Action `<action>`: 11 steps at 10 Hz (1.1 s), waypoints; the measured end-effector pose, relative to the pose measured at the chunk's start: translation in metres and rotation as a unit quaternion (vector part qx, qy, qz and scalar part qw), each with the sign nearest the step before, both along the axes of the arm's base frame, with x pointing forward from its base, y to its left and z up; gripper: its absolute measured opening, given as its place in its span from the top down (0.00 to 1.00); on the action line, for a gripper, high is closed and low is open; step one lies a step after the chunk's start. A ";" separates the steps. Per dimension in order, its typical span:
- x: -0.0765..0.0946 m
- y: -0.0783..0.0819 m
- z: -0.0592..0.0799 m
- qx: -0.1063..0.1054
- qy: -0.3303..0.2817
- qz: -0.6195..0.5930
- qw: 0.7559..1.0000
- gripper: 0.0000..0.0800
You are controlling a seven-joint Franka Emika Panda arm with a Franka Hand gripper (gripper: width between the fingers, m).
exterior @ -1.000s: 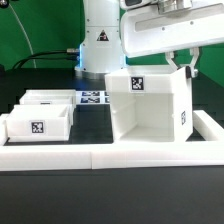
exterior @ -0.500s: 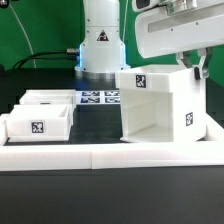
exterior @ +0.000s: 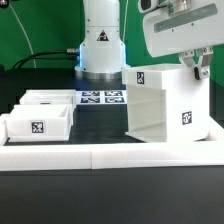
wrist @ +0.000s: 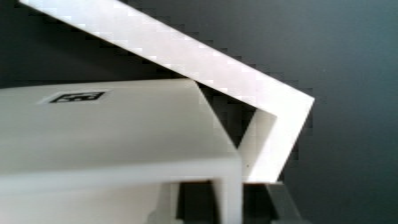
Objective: Assemble drawer
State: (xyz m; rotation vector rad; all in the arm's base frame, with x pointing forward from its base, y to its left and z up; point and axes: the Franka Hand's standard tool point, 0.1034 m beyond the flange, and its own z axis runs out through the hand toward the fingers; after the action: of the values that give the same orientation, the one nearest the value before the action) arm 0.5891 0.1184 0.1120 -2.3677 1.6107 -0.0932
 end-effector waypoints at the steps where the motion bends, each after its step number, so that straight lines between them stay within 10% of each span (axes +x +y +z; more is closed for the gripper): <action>1: -0.001 0.001 -0.001 0.020 0.013 -0.065 0.998 0.94; 4: -0.001 0.002 -0.004 0.060 0.038 -0.175 0.982 0.94; 11: 0.020 0.004 -0.007 0.060 0.026 -0.139 0.988 0.94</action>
Offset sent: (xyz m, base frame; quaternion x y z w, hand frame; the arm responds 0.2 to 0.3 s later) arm 0.0090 -0.0052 -0.0068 0.0083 -0.0086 0.2107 0.9775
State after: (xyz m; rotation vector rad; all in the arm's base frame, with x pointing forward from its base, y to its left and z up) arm 0.6089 0.1225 0.1049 -2.0605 1.9067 0.0118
